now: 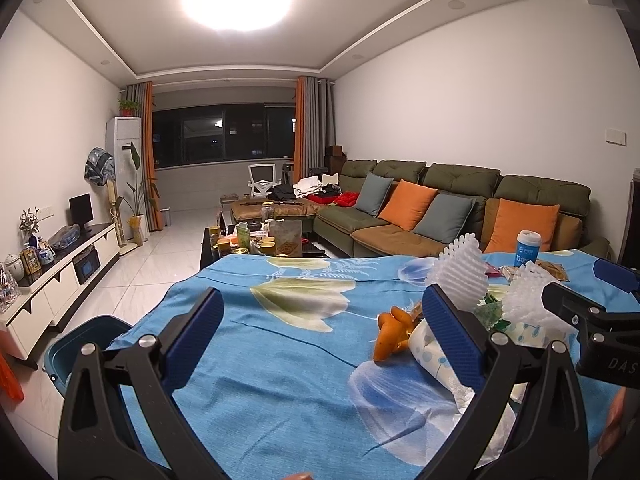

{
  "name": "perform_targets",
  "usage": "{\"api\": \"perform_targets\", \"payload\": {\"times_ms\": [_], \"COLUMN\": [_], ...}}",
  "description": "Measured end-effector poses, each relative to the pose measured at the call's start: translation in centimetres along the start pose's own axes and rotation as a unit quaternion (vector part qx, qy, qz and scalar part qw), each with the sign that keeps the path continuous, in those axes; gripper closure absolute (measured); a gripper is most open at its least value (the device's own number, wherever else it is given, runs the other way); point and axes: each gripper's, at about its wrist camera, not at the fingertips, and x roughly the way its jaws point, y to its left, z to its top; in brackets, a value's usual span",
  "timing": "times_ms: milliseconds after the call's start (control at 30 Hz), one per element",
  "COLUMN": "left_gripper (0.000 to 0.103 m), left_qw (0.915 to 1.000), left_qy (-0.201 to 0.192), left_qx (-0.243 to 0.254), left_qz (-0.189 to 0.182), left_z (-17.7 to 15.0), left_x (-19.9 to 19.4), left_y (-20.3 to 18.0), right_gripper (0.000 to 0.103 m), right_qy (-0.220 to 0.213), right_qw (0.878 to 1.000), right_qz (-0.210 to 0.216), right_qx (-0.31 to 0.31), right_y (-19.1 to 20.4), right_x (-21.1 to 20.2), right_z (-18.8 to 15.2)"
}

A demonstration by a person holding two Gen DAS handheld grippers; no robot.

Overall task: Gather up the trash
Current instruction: 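Grasp the crumpled white tissue with the left tool while the right tool grasps a white foam net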

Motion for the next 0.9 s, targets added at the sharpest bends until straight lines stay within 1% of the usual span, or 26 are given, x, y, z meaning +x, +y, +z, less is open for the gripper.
{"api": "perform_targets", "payload": {"times_ms": [133,267,333,400,467,500,567,600,700,733,767,800,833,867,900], "left_gripper": [0.005,0.005,0.005,0.005,0.005,0.005,0.005,0.005,0.006,0.010,0.014,0.023,0.030,0.033,0.040], "left_qw": [0.9999,0.9991,0.9976,0.9944,0.9882,0.9838,0.9763,0.9711,0.9581,0.9540,0.9512,0.9473,0.9442,0.9410,0.9371], "left_qy": [0.009,0.028,0.040,0.053,0.075,0.092,0.115,0.130,0.165,0.175,0.182,0.192,0.200,0.208,0.217], "left_qx": [-0.001,0.007,0.012,0.021,0.030,0.033,0.038,0.040,0.041,0.044,0.050,0.055,0.057,0.058,0.056], "left_qz": [-0.007,-0.032,-0.056,-0.089,-0.130,-0.151,-0.179,-0.196,-0.230,-0.239,-0.245,-0.251,-0.255,-0.261,-0.267], "left_z": [-0.3,-0.7,-0.9,-1.3,-1.8,-2.2,-2.9,-3.3,-4.2,-4.5,-4.9,-5.3,-5.7,-6.0,-6.4], "left_x": [0.5,1.1,1.4,1.6,2.2,2.5,3.1,3.4,4.5,4.7,5.2,5.6,5.8,6.1,6.3], "left_y": [0.2,-0.3,-0.7,-1.3,-2.0,-2.4,-3.0,-3.3,-4.2,-4.5,-5.0,-5.4,-5.9,-6.2,-6.2], "right_gripper": [0.006,0.006,0.006,0.006,0.006,0.006,0.006,0.006,0.007,0.009,0.016,0.023,0.026,0.033,0.040], "right_qy": [0.007,0.021,0.033,0.046,0.066,0.072,0.085,0.087,0.090,0.091,0.093,0.095,0.100,0.103,0.106], "right_qw": [1.000,1.000,0.999,0.999,0.998,0.997,0.996,0.996,0.995,0.995,0.994,0.994,0.993,0.993,0.992], "right_qz": [-0.002,-0.002,-0.003,-0.002,0.002,0.007,0.022,0.029,0.044,0.048,0.053,0.055,0.058,0.061,0.064], "right_qx": [0.006,0.003,-0.001,-0.006,-0.012,-0.012,-0.006,-0.002,-0.002,-0.005,-0.007,-0.008,-0.007,-0.004,-0.002], "right_y": [-0.8,-1.4,-1.6,-1.9,-2.1,-2.3,-2.8,-3.0,-3.1,-3.1,-3.1,-3.1,-3.2,-3.3,-3.4], "right_x": [0.3,0.8,1.2,1.6,2.3,2.4,2.7,2.7,2.5,2.5,2.4,2.4,2.5,2.5,2.5], "right_z": [-0.1,-0.3,-0.4,-0.6,-0.9,-1.0,-1.3,-1.5,-1.7,-1.7,-1.8,-1.8,-1.8,-1.8,-1.8]}}
